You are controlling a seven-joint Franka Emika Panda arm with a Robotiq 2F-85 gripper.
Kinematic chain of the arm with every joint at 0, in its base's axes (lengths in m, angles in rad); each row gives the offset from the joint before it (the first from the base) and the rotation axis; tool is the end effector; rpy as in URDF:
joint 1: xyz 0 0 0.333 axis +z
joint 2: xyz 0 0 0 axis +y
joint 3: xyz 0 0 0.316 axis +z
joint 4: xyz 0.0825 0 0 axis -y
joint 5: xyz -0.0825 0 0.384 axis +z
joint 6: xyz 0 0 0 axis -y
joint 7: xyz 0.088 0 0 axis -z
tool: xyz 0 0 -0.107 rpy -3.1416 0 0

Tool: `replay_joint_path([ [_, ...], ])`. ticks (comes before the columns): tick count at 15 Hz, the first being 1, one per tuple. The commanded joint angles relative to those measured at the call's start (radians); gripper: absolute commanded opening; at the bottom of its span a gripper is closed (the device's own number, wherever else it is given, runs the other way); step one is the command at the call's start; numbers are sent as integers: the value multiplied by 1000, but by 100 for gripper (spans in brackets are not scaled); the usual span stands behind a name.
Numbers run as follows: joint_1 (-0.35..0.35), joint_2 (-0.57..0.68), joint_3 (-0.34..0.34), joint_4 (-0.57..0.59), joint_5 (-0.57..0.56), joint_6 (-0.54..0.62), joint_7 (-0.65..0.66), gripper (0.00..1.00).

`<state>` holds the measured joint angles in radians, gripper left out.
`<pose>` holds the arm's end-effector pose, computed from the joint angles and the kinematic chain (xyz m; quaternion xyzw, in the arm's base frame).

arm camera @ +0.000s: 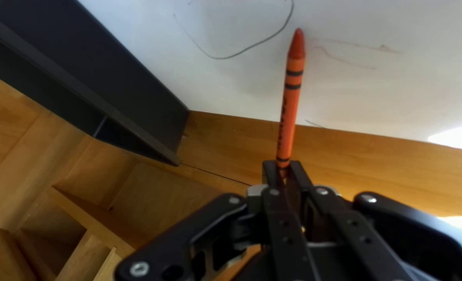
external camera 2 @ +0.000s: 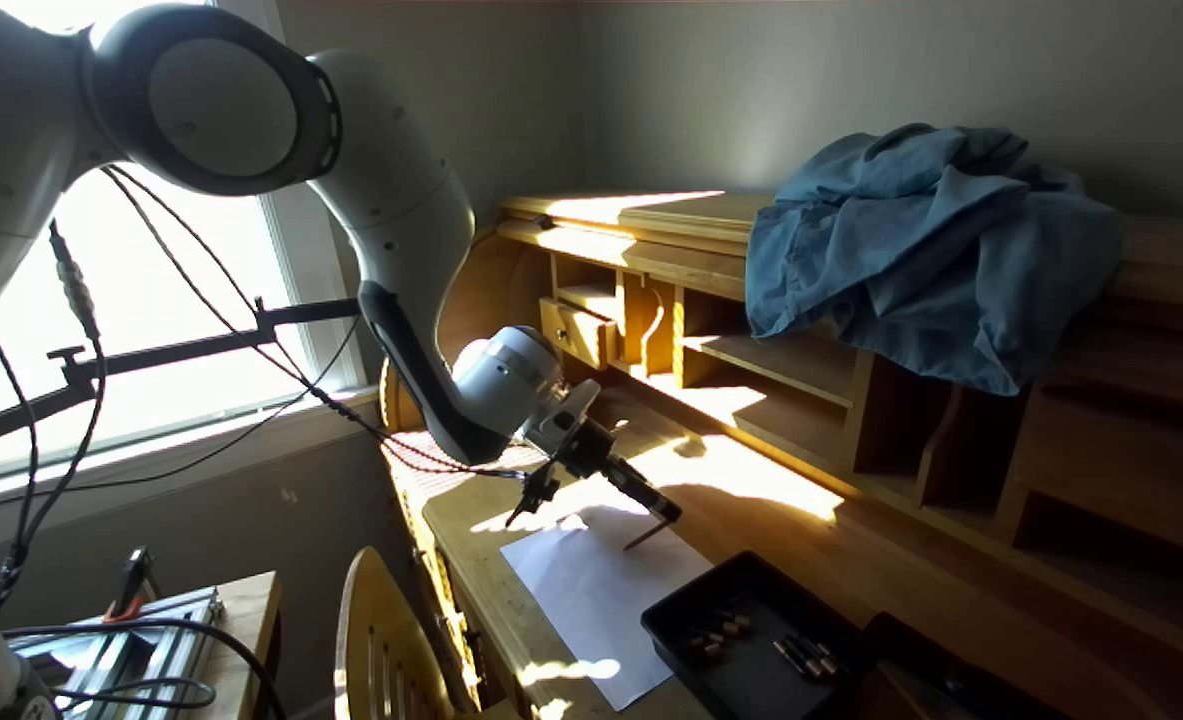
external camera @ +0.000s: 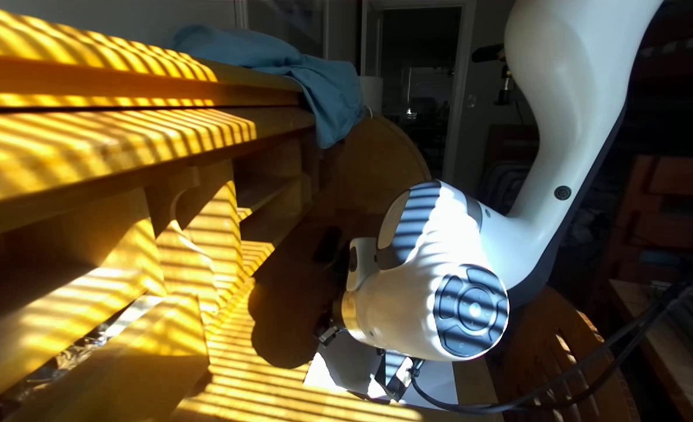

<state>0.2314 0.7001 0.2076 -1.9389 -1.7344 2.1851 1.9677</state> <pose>0.5536 0.2205 0.1140 0.8750 -0.0661 0.3930 0.2749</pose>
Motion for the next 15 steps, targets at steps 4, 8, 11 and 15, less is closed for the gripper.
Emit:
replay_joint_path([
  [4,-2,30,6,42,13,-7,-23,2],
  [8,4,43,12,49,12,-6,-22,2],
  [11,11,48,15,55,11,-7,-31,2],
  [15,19,56,20,70,9,-7,-46,2],
])
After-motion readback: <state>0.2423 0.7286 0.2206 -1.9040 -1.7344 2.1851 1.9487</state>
